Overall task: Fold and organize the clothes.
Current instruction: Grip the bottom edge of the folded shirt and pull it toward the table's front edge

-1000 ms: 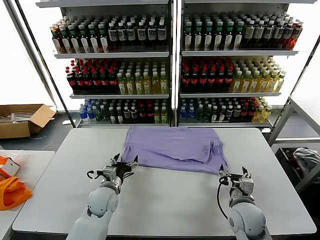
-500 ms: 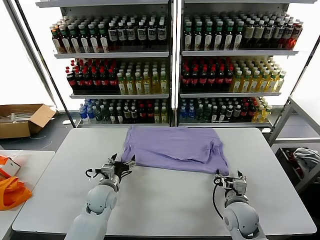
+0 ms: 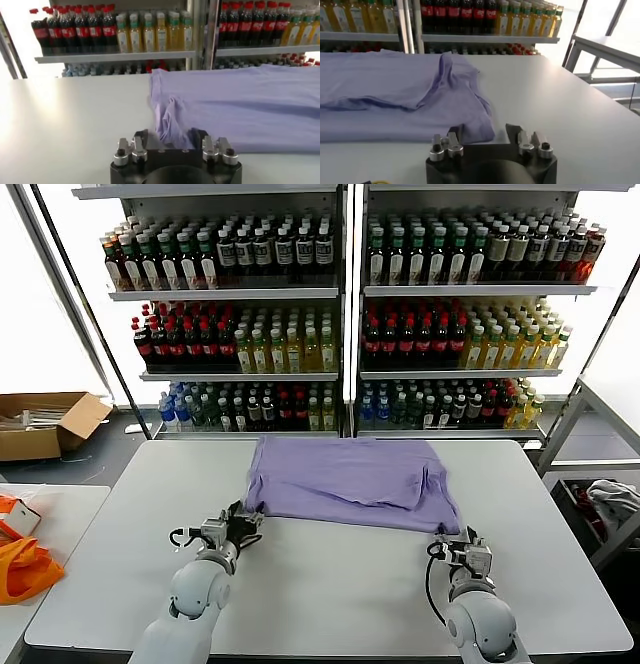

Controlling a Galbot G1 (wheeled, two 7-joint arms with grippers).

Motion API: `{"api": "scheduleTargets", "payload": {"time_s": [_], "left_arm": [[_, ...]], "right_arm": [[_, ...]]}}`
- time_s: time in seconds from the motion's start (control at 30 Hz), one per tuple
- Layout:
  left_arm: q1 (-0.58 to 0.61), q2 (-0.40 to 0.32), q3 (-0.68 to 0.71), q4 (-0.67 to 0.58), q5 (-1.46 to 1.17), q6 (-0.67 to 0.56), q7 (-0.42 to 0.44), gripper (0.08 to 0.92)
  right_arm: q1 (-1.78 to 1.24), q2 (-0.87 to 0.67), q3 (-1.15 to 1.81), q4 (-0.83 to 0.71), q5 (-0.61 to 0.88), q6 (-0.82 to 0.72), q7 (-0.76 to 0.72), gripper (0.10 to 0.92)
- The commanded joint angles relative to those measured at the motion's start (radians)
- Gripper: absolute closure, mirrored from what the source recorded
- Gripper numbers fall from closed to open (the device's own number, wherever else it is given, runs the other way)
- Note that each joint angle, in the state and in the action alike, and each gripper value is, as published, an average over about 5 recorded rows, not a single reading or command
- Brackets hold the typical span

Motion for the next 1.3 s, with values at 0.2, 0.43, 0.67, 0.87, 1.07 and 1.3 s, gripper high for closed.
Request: {"api": "scheduleTargets", "payload": {"time_s": [0.2,0.43,0.67,0.87,1.07,1.3], "left_arm": [[0.048,-0.005,0.009,-0.018,0.022,0.005,0.007,0.715],[0.075,-0.004,0.005,-0.086,0.051,-0.006,0.006,0.897],[0.135,0.012,0.012,-0.237,0.072,-0.006,0.005,0.913],[0.22,0.043,0.012,-0.368,0.079,-0.002,0.0,0.913],[0.36,0.078,0.009,-0.478,0.07,-0.003,-0.01,0.913],[0.558,0.093,-0.018,-0.582,0.061,-0.023,-0.043,0.913]], "right_arm": [[-0.016,-0.001,-0.005,0.011,0.002,0.002,-0.007,0.778],[-0.036,-0.007,-0.004,0.074,-0.001,0.001,-0.012,0.915],[-0.084,-0.015,0.014,0.227,-0.001,-0.014,-0.006,0.917],[-0.156,-0.009,0.039,0.32,0.001,-0.016,-0.004,0.917],[-0.278,0.02,0.06,0.379,-0.007,-0.023,0.028,0.917],[-0.472,0.041,0.061,0.408,-0.055,0.007,0.071,0.917]]}}
